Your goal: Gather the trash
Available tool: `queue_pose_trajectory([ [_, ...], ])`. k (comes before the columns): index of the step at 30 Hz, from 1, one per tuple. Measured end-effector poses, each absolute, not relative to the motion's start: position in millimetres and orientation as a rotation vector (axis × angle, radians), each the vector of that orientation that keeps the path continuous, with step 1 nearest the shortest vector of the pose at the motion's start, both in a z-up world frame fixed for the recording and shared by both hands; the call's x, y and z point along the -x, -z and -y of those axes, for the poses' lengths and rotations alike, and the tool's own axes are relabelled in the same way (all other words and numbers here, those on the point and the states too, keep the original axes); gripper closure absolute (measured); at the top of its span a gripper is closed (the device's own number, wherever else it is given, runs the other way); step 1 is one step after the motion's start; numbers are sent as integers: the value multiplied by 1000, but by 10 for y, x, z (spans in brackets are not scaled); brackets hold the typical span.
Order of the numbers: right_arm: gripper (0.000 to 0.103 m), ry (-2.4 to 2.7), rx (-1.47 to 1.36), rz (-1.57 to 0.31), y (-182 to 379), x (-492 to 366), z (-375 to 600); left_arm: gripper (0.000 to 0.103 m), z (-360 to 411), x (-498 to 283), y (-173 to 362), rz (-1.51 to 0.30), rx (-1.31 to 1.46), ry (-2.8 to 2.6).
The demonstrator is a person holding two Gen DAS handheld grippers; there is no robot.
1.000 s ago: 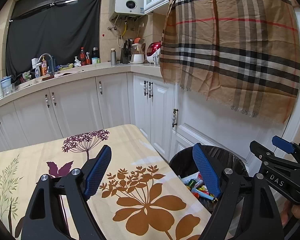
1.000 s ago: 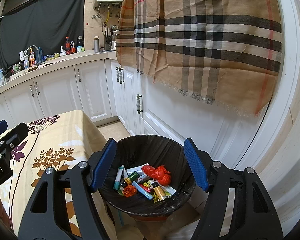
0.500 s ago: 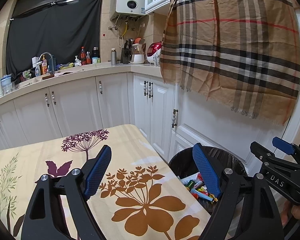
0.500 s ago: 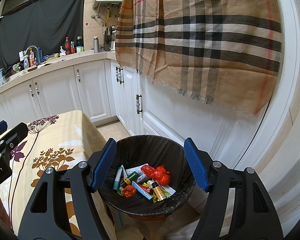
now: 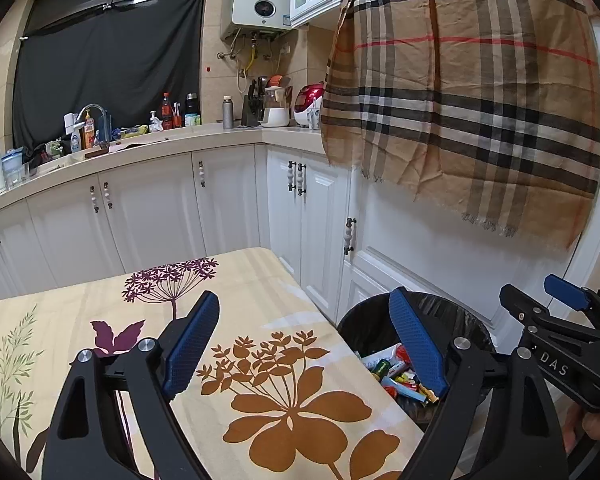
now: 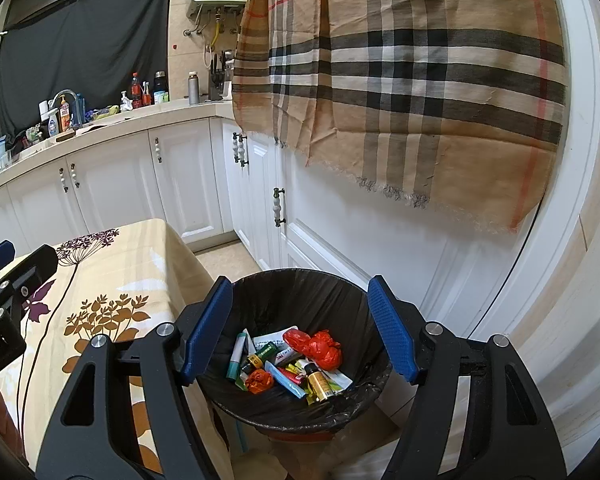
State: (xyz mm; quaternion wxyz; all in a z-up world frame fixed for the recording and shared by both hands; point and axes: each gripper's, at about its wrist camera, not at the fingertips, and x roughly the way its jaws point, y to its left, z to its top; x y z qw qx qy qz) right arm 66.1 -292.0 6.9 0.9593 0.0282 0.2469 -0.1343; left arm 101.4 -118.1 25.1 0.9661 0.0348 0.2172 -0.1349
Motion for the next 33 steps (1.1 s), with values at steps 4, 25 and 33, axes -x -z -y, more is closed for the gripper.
queue_pose_trajectory([
  [4, 35, 271, -55, -502, -59, -663, 2918, 19, 1180, -1010, -255, -435, -61, 274],
  [25, 35, 267, -51, -515, 33, -691, 2898, 9, 1181, -1032, -206, -436, -41, 282],
  [33, 35, 262, -48, -511, 17, -684, 2877, 9, 1217, -1031, -208, -424, -106, 265],
])
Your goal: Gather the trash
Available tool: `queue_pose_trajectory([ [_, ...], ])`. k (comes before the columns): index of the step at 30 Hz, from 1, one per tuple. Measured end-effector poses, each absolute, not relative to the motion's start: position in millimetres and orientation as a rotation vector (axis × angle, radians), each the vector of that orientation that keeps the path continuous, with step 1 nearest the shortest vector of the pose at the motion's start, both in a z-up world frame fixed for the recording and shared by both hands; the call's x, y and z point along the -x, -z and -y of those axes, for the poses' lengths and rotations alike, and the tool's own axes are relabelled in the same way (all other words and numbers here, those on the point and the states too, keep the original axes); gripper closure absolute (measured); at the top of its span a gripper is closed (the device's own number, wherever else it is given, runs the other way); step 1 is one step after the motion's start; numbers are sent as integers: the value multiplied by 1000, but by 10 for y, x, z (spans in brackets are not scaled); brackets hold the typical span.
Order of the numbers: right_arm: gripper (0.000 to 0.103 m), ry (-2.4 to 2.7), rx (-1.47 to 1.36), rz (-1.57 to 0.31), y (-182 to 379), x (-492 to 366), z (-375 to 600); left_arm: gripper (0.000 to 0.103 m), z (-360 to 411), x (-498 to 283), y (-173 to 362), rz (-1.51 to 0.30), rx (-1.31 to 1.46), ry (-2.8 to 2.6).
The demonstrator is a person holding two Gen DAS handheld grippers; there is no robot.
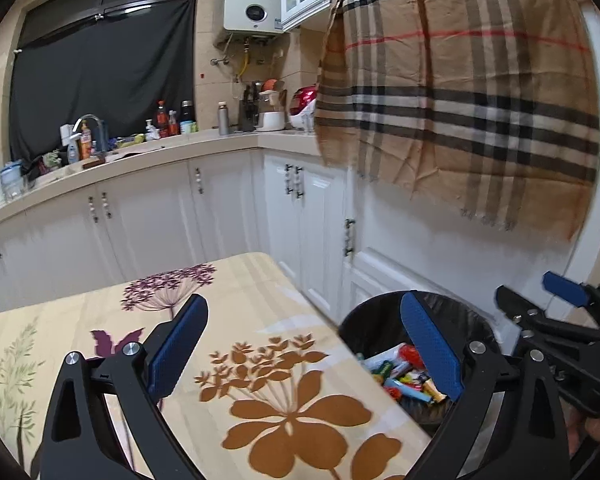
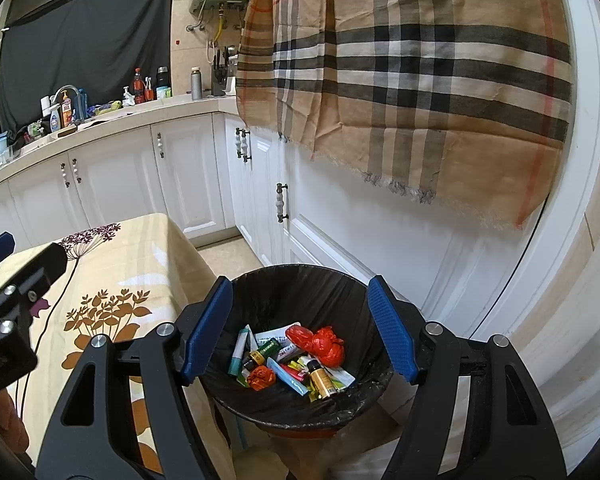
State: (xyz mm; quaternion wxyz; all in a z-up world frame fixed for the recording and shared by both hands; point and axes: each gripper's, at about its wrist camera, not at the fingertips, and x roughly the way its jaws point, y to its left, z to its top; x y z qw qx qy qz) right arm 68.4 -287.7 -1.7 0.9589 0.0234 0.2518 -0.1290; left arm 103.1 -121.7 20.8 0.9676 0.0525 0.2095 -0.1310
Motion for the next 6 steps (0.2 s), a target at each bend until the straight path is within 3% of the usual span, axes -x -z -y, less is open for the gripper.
queue_pose_trajectory([
  [6, 30, 228, -39, -514, 4, -719, 2729, 9, 981, -1093, -125, -491, -94, 214],
])
